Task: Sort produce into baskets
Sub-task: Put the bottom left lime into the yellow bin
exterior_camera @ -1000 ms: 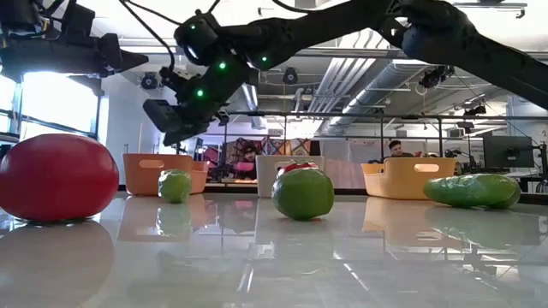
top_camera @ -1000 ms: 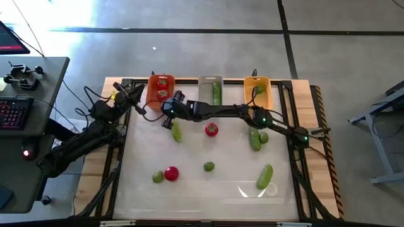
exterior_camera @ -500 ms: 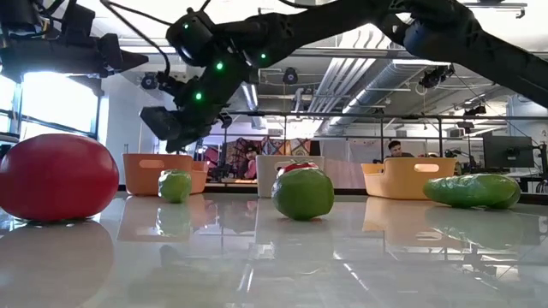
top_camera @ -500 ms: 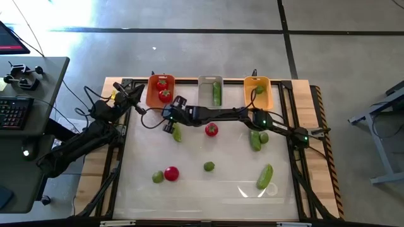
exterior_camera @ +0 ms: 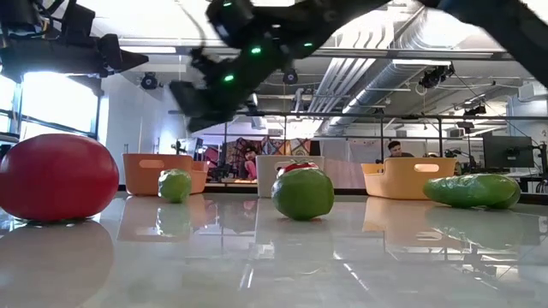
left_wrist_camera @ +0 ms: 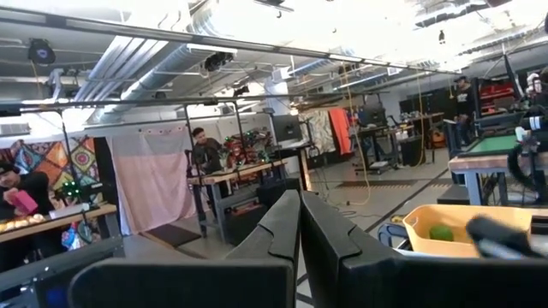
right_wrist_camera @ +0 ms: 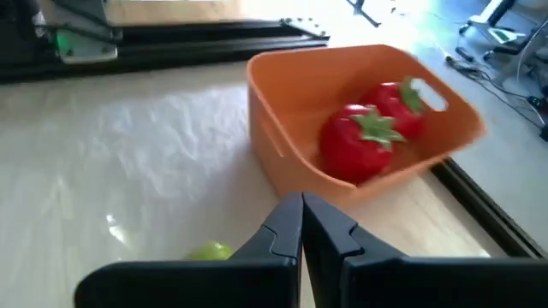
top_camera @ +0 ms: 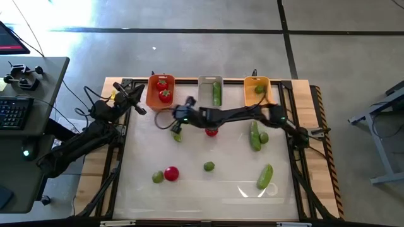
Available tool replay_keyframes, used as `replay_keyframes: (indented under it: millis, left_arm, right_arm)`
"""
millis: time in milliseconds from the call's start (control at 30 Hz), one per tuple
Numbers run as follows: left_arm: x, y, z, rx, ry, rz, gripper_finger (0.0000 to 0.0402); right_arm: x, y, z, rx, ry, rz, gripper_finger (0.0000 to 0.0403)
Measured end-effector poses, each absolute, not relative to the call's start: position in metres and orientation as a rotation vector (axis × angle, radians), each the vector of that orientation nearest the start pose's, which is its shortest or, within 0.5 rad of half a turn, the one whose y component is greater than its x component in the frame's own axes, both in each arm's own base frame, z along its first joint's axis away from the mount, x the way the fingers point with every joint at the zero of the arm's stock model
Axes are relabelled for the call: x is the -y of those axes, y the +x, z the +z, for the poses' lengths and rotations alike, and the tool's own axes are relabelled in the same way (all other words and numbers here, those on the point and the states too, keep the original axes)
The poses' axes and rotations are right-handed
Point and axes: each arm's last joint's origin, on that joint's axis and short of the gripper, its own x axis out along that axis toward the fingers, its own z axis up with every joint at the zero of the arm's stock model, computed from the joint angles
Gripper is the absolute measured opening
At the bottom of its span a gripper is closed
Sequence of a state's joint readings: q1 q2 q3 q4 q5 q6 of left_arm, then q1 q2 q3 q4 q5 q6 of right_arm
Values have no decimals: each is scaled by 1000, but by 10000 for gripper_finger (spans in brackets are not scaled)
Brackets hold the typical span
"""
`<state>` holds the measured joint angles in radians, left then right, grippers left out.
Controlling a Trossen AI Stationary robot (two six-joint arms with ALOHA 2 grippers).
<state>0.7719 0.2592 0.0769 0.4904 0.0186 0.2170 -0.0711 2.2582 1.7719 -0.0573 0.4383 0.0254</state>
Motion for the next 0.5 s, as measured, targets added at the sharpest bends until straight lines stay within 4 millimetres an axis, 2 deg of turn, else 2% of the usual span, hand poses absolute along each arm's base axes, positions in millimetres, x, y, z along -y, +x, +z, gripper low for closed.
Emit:
replay_keyframes:
  millis: [300, 500]
  left_arm:
    - [-74, 81, 213, 188, 342, 678, 0]
    - [-71, 88, 206, 144, 259, 499, 0]
  right_arm:
    - [44, 431, 198, -443, 36, -557, 0]
    - [38, 393, 195, -477, 62, -573, 0]
